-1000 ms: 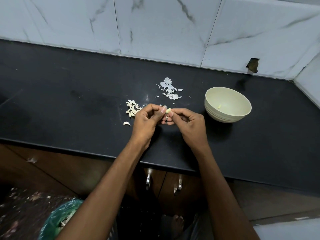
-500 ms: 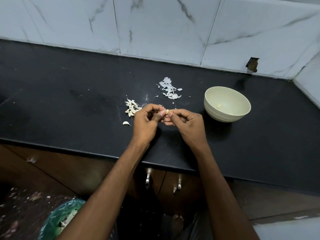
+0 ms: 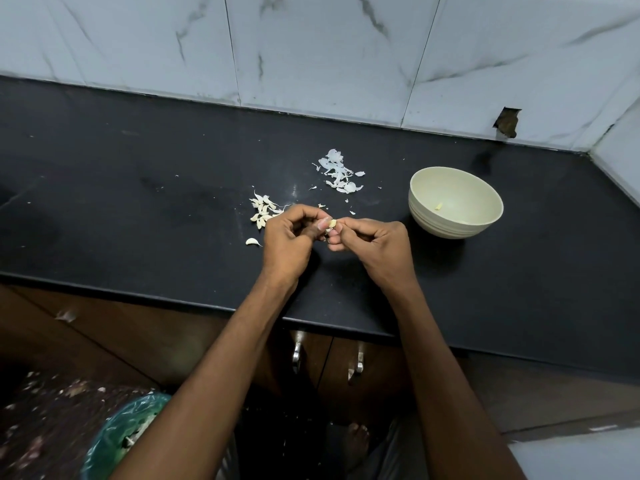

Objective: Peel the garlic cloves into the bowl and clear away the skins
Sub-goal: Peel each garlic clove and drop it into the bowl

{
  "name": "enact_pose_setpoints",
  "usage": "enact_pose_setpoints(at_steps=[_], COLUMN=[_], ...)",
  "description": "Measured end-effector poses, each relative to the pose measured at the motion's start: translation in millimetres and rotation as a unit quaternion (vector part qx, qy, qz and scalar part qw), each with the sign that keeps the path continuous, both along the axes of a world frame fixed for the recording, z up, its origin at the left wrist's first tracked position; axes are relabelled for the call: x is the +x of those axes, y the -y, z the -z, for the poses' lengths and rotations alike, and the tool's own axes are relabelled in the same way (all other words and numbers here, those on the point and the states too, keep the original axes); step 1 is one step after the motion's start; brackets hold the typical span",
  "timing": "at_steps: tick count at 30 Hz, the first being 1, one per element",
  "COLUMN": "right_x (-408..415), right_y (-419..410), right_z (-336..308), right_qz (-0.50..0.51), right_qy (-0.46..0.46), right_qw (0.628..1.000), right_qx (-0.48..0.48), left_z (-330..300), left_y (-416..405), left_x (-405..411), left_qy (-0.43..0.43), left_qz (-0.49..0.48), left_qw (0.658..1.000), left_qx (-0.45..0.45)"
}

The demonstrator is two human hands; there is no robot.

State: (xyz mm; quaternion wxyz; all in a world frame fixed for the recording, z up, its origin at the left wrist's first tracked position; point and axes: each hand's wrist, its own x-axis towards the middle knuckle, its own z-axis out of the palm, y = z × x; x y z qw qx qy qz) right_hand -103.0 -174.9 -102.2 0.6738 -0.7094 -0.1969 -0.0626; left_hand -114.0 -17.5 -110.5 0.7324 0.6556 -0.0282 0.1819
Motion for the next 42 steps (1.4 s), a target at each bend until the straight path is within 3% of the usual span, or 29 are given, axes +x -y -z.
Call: enact_pose_setpoints(at_steps=[9,42], right_x=[-1.7,-0.5], right_y=[-2.3,1.5], right_z=[-5.9,-4.0], right_qz=[-0.017,-0.021], right_qy=[-0.088,-0.051], right_qw=[0.994,0.997], right_qx=[0.06,0.061], left_z=[0.1,-1.5], left_y=[0.2,-0.2], left_x=[0.7,-1.3], left_qy=[0.002,-0.006], left_qz=[-0.006,0.021], left_qw=[1.0,0.998], left_qx=[-0.014,-0.054])
